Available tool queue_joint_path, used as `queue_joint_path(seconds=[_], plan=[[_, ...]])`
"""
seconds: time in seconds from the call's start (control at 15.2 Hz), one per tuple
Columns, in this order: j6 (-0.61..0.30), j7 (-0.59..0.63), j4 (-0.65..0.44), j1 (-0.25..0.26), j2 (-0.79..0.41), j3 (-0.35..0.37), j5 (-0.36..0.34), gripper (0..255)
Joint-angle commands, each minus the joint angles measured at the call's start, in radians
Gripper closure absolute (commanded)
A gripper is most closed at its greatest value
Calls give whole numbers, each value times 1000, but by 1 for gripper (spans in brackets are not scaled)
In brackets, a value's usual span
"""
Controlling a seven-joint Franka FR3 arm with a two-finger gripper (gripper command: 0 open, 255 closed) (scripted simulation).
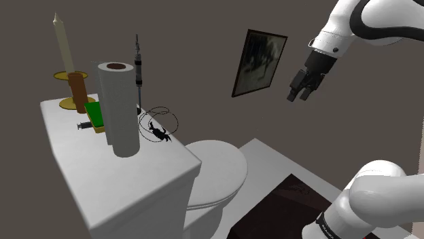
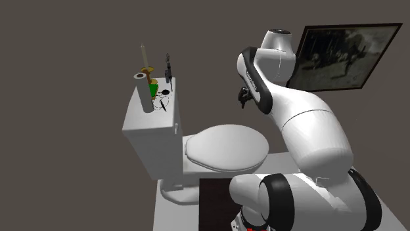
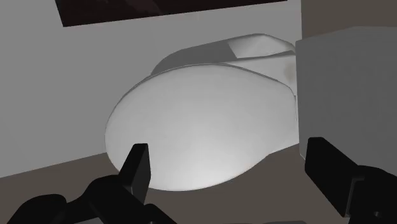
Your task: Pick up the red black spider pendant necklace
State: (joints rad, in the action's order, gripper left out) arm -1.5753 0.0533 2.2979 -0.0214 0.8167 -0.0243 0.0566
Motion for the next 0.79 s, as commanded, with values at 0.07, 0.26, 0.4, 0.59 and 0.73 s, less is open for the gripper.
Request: queue_joint_path(seconds=[0.07,0.26,0.4,0.59,0.73], plan=[[-9,7,-11,11,-22,14,13,0],[-37,28,-47,42,-92,56,50,0],[-53,41,-76,62,-140,84,72,0],[-75,60,-126,90,-215,124,101,0],[-88,72,-163,107,-266,151,117,0]])
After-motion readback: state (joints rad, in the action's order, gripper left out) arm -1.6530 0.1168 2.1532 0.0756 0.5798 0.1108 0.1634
